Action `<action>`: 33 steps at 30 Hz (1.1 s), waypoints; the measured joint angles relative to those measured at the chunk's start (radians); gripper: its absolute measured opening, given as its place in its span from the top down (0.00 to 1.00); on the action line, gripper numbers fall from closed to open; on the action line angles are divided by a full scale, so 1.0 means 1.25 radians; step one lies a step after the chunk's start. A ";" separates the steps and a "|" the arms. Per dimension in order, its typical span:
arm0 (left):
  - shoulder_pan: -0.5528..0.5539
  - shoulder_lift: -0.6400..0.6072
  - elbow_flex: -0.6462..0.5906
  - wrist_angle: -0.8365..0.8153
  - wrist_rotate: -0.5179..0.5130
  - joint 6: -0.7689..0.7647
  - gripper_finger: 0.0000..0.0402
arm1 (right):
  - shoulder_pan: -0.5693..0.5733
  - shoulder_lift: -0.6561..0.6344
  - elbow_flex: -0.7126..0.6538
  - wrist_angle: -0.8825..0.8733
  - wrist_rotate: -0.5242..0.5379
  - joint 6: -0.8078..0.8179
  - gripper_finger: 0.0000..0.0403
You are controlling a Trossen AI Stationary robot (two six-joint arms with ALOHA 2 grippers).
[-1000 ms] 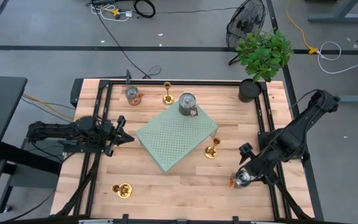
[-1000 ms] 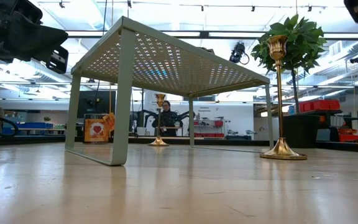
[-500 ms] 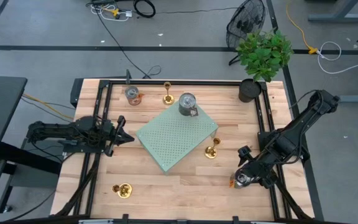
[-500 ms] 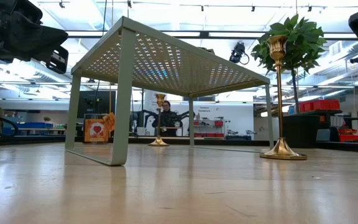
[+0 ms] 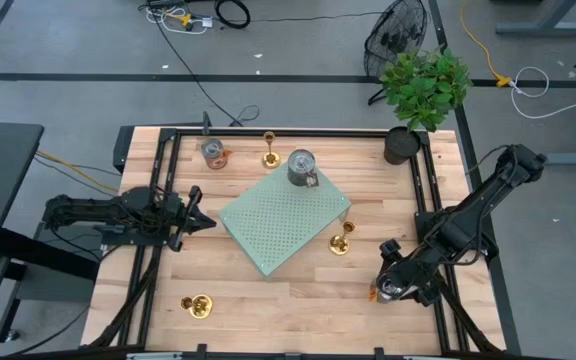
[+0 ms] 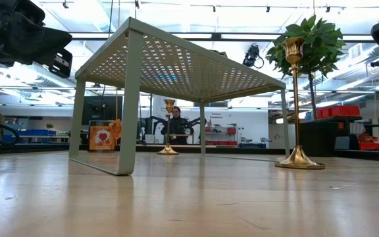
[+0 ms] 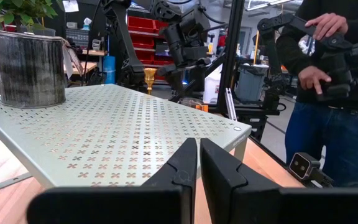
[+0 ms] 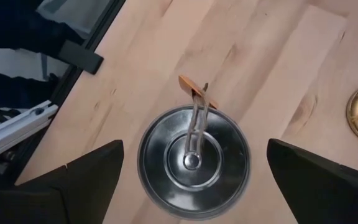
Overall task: Pick & Place candle stick holders
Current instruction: Put the bottom silver scented candle on the shelf
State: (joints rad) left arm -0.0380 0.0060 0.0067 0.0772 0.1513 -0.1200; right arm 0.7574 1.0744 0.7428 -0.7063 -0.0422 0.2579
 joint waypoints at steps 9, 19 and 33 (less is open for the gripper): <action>0.000 0.000 0.000 0.000 0.000 0.000 0.94 | 0.000 0.000 -0.046 0.075 0.000 0.012 0.01; 0.000 0.000 0.000 0.000 0.000 0.000 0.94 | 0.006 0.000 -0.078 0.118 0.000 -0.009 0.01; 0.000 0.000 0.000 0.000 0.000 0.000 0.94 | 0.021 0.000 -0.101 0.150 0.000 -0.073 0.01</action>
State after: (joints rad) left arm -0.0379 0.0063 0.0071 0.0772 0.1513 -0.1203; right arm 0.7837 1.0740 0.6163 -0.5181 -0.0422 0.1662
